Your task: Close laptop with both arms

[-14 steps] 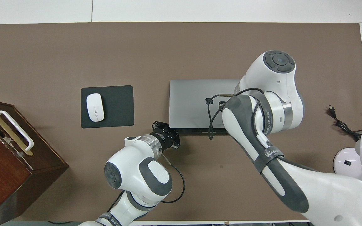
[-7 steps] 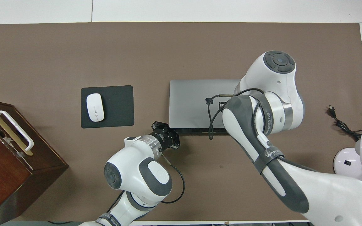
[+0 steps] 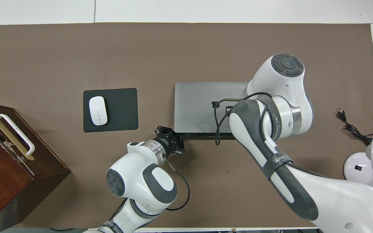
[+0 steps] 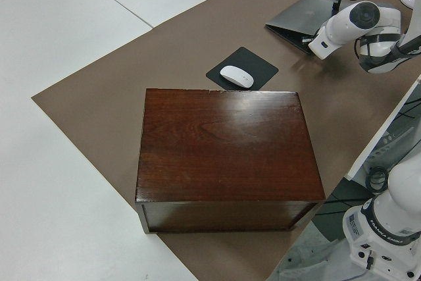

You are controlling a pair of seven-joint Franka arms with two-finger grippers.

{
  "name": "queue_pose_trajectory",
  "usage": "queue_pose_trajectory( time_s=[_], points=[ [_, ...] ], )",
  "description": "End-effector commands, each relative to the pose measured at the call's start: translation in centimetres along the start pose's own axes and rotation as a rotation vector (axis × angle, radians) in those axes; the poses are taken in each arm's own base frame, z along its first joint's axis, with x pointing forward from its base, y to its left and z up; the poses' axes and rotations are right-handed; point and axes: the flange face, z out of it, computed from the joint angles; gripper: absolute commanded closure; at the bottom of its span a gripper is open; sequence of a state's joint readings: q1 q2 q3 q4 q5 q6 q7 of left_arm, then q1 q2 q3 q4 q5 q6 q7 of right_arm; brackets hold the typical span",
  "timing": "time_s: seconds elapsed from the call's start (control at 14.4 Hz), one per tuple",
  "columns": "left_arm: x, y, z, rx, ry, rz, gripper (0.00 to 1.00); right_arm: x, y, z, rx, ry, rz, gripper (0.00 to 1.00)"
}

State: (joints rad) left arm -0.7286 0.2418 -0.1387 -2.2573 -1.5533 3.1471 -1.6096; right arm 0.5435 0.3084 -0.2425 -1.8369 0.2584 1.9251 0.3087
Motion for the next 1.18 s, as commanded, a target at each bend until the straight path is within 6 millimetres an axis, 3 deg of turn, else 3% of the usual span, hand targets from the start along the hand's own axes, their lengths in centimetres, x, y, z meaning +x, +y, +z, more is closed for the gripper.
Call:
queue_pose_trajectory(
  time_s=[0.0, 1.11],
  points=[
    [2.6, -0.1, 0.0, -0.021, 0.049, -0.014, 1.0, -0.9, 0.1, 0.1, 0.028, 0.0, -0.022, 1.0],
    [2.6, -0.1, 0.0, -0.022, 0.049, -0.015, 1.0, -1.5, 0.8, 1.3, 0.028, 0.007, -0.017, 1.0]
  ],
)
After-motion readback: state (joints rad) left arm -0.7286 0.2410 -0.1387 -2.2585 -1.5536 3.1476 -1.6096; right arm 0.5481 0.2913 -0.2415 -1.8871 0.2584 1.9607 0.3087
